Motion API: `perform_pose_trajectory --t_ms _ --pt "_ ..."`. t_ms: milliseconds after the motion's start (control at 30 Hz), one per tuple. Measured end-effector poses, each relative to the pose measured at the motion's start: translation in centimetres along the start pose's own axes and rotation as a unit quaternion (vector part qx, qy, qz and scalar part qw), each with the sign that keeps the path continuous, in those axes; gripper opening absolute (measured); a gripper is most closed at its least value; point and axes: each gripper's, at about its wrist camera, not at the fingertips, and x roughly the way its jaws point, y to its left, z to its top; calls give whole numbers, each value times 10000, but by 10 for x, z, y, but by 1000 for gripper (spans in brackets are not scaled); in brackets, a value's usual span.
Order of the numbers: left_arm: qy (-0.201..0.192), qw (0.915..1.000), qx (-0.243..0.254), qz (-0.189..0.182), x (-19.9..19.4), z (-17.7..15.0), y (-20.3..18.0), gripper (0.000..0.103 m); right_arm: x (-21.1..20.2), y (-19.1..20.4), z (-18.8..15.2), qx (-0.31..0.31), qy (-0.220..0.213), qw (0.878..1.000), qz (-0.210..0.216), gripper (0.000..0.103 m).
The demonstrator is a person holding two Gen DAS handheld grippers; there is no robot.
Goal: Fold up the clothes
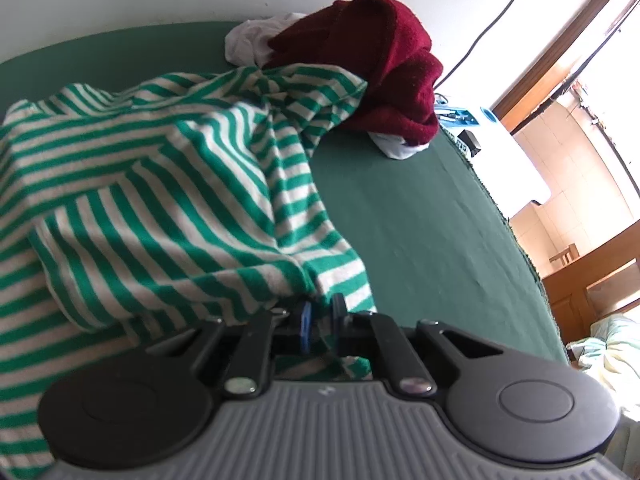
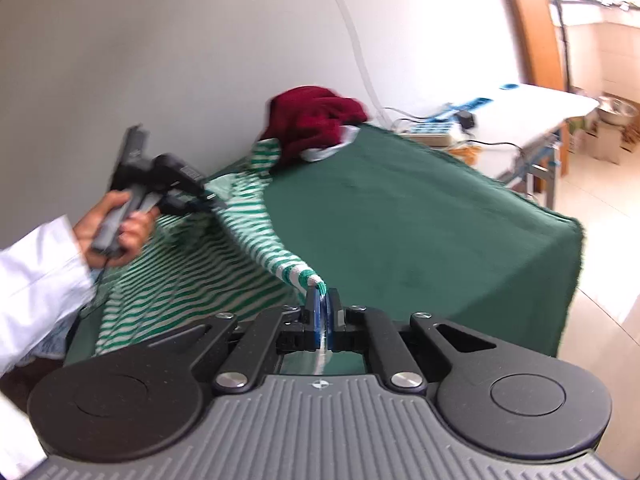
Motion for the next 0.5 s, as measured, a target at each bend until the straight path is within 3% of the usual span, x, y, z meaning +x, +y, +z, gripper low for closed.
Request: perform_pose_trajectory --t_ms 267,500 --pt "344 9993 109 48 4 1 21 4 0 54 -25 -963 336 9941 372 3" --pt "428 9989 98 137 14 -3 35 4 20 73 -46 -1167 698 9889 597 3"
